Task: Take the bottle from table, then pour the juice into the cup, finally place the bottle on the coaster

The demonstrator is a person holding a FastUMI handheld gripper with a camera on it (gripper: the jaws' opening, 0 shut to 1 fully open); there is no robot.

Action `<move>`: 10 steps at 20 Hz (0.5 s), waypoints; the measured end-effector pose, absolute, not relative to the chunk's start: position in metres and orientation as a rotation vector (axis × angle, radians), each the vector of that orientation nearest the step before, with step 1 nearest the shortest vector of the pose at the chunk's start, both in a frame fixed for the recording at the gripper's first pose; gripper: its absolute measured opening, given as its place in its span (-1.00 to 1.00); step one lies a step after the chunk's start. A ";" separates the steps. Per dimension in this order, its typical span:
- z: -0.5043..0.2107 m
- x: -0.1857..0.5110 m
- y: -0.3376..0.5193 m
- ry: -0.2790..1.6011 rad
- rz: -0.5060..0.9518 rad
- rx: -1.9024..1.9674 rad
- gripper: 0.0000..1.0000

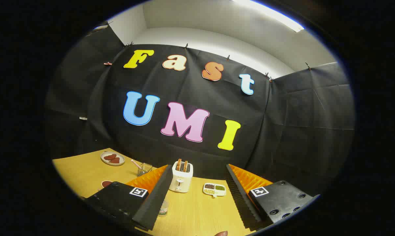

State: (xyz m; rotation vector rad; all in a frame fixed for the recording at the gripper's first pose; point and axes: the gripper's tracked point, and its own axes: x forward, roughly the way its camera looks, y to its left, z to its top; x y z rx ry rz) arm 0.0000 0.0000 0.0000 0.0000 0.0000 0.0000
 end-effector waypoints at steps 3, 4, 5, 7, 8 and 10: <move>-0.005 0.002 -0.001 0.012 -0.001 0.023 0.95; -0.006 0.002 -0.001 0.015 -0.003 0.030 0.95; -0.008 0.002 -0.001 0.018 -0.003 0.038 0.94; -0.010 0.001 -0.001 0.022 -0.003 0.048 0.95; -0.011 0.001 -0.001 0.024 -0.002 0.051 0.95; -0.011 0.000 -0.001 0.022 -0.002 0.055 0.95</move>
